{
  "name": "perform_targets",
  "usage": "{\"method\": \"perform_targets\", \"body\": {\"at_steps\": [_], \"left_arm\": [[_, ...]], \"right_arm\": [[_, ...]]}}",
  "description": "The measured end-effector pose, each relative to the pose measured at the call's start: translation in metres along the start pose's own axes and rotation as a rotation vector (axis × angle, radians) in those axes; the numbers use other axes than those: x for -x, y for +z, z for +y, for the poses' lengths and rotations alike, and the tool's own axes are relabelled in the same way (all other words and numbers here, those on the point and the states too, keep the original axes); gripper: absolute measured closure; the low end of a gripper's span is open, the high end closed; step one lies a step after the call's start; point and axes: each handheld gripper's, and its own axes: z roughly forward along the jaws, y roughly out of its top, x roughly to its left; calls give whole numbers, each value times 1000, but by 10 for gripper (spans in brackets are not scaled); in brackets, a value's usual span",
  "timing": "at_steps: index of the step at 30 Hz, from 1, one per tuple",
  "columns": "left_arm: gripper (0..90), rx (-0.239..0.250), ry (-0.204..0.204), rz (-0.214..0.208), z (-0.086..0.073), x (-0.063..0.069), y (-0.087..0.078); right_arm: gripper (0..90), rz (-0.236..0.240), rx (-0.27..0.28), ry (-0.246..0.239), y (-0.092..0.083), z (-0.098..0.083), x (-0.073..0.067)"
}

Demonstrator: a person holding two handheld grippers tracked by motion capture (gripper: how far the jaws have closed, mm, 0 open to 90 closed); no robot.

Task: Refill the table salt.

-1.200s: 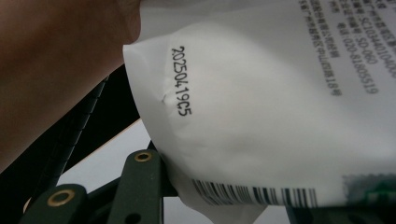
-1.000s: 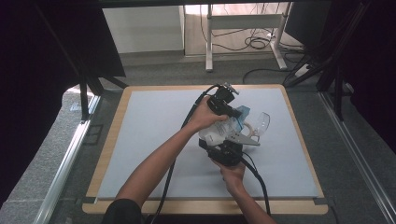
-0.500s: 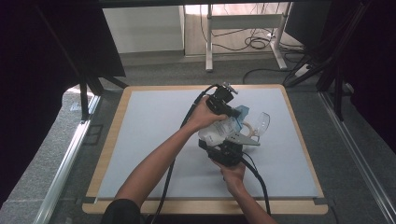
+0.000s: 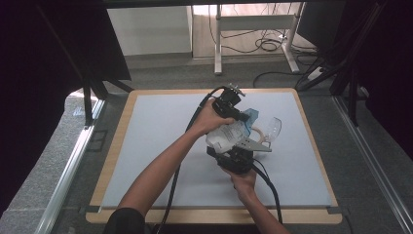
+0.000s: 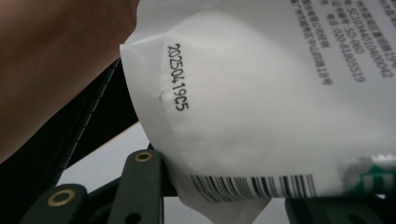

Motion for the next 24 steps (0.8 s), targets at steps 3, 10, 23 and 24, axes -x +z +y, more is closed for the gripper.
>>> {"method": "perform_targets", "body": {"at_steps": [3,10,23,24], "left_arm": [[898,-1,1,4,1,1,0],[898,-4,6,5,2,2,5],[899,-4,11,7,8,7,9],[898,-4,11,9,8,7,8]], "right_arm": [[611,-1,1,0,-1,0,0],[612,-15,10,10,-1,1,-1],[614,-54,38,23,-3,4,-5],[614,-54,38,22,-3,4,-5]]}}
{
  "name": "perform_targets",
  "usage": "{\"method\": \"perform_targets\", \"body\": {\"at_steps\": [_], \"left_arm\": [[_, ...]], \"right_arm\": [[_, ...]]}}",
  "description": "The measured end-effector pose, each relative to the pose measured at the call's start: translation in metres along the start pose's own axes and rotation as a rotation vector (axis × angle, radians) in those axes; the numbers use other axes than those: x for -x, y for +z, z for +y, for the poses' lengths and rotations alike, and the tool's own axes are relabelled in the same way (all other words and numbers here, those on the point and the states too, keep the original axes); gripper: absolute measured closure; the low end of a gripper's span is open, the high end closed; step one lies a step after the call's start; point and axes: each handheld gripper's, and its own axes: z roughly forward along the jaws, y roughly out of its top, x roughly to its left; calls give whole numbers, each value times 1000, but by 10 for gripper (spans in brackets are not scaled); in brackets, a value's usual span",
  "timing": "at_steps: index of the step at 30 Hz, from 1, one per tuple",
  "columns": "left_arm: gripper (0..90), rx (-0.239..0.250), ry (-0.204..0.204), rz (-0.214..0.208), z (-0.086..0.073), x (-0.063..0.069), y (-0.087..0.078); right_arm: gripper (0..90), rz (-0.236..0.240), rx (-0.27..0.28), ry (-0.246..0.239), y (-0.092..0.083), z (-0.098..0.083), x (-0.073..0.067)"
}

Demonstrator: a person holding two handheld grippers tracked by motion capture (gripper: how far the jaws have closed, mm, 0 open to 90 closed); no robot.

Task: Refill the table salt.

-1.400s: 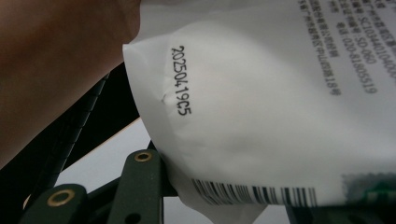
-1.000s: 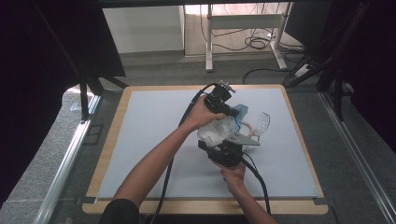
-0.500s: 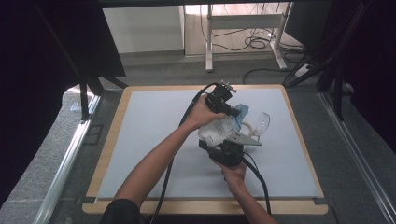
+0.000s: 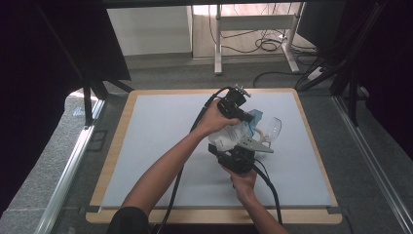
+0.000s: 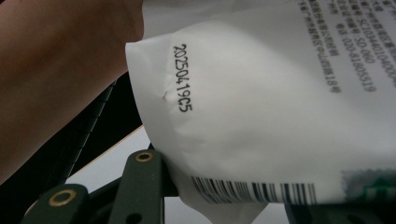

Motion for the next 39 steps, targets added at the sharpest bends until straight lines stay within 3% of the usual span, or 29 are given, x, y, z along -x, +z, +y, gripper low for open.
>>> {"method": "perform_targets", "body": {"at_steps": [13,22,39], "left_arm": [[898,-9,-6,11,-2,-4,1],[898,-25,6,11,0,-9,1],[898,-19,10,12,-1,-9,-2]], "right_arm": [[615,3,-13,-4,5,0,1],[615,-10,1,18,10,0,1],[615,-21,2,2,13,1,-2]]}}
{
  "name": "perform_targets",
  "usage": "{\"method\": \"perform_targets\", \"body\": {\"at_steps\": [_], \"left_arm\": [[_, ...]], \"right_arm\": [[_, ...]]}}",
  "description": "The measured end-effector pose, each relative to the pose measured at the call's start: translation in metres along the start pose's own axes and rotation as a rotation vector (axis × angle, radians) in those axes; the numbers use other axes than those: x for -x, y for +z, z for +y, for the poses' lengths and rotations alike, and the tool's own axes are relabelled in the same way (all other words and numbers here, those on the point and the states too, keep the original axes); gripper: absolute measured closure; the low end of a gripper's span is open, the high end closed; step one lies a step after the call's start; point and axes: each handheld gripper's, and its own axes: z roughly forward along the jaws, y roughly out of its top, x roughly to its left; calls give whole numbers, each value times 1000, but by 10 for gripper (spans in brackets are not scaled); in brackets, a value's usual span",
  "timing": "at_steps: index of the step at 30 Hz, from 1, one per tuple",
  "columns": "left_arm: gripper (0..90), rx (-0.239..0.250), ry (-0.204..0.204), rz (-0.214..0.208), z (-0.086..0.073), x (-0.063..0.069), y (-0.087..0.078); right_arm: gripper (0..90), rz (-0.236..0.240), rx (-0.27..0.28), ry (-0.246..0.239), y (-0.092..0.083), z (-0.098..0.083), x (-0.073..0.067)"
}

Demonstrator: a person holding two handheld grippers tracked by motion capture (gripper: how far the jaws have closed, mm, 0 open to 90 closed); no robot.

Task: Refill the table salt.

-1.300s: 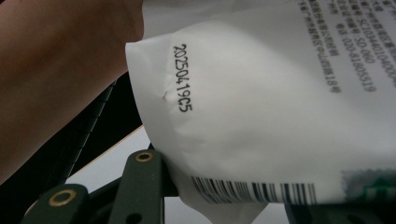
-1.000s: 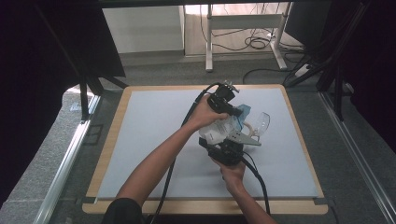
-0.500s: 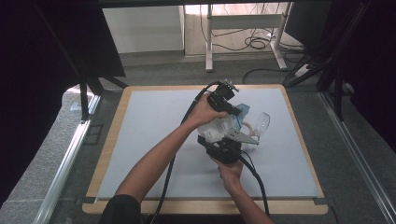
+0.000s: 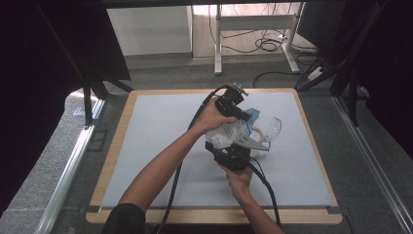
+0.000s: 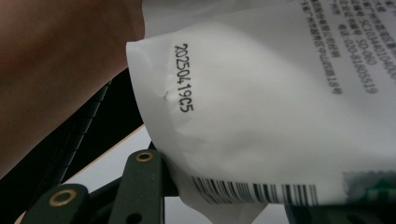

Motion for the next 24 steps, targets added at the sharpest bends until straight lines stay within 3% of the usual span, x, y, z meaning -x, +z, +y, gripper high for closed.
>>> {"method": "perform_targets", "body": {"at_steps": [24], "left_arm": [[898,-18,15,6,2,1,0]], "right_arm": [[614,-21,6,16,2,2,-4]]}}
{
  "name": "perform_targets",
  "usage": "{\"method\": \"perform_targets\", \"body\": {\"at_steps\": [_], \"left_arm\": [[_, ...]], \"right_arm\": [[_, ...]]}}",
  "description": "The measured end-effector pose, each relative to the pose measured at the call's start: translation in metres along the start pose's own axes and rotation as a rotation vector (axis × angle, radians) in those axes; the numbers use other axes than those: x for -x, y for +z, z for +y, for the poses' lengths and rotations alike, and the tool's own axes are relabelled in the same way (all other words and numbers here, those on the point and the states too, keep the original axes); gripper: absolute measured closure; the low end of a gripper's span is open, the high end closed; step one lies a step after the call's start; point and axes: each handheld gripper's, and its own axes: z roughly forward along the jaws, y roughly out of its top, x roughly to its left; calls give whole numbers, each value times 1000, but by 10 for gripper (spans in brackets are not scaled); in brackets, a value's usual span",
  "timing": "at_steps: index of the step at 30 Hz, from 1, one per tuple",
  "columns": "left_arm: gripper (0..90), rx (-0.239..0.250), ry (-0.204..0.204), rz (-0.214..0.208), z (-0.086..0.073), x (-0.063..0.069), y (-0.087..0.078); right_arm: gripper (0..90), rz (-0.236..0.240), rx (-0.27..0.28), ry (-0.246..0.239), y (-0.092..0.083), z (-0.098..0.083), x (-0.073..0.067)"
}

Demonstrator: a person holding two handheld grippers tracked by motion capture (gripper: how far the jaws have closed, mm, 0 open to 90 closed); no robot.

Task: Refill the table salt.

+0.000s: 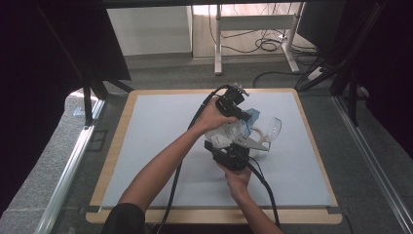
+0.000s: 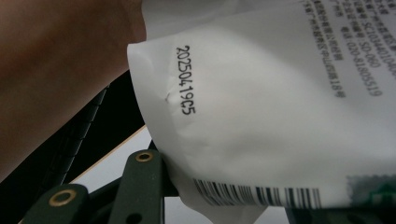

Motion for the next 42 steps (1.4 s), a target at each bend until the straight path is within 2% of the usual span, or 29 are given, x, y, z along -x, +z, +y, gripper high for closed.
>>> {"method": "perform_targets", "body": {"at_steps": [19,29,42], "left_arm": [[898,-8,5,6,4,2,4],[898,-5,5,4,4,3,4],[898,-14,9,8,4,3,4]], "right_arm": [[615,2,7,24,-1,1,2],[616,1,6,12,-2,1,3],[617,3,17,25,-1,0,3]]}}
